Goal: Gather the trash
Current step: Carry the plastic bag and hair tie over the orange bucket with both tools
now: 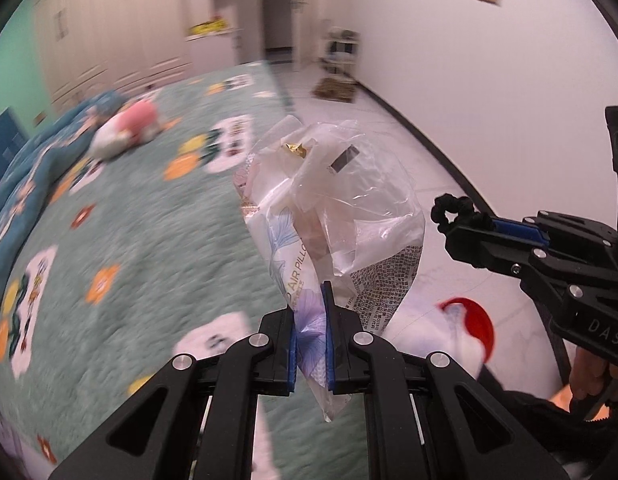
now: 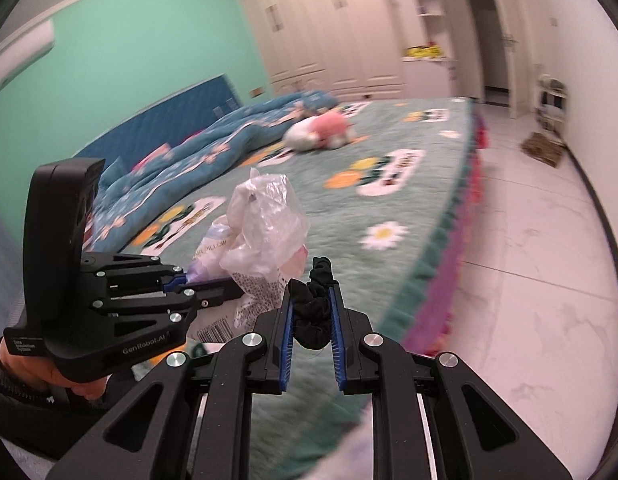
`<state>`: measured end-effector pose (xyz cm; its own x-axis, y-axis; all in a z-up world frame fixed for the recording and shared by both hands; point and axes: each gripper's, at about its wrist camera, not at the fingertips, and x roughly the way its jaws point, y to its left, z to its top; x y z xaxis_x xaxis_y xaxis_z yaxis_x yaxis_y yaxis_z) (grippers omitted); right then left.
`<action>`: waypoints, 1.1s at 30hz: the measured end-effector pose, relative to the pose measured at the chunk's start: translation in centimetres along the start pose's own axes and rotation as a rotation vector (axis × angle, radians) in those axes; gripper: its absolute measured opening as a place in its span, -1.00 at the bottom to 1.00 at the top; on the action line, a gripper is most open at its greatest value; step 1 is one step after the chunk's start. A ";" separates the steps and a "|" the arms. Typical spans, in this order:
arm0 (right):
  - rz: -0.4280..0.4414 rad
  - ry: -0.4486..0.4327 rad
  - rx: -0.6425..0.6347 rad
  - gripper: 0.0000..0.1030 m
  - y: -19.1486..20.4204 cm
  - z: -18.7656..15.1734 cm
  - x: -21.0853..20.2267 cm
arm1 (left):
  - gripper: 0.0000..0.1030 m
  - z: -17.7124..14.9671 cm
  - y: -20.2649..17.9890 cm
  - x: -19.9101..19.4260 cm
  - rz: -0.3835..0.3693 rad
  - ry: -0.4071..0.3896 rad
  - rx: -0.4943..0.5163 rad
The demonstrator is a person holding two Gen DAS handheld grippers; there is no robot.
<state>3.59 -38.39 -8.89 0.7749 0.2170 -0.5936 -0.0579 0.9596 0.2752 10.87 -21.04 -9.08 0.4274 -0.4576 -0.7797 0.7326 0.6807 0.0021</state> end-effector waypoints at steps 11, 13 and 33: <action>-0.235 -0.055 0.221 -0.67 -10.9 -6.5 -10.0 | -0.78 3.6 -13.1 4.6 -0.193 0.031 0.275; -0.285 -0.055 0.276 -0.67 -13.2 -8.3 -11.7 | -0.78 3.8 -15.0 5.8 -0.230 0.050 0.311; -0.401 0.091 0.578 -0.67 -26.8 -20.8 -11.7 | -0.78 -0.3 -27.6 20.9 -0.352 0.395 0.448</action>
<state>-17.05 -62.92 -25.06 0.6097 -0.0950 -0.7869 0.5834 0.7258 0.3644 -0.60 -49.25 -25.65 -0.0388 -0.3074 -0.9508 0.9769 0.1886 -0.1008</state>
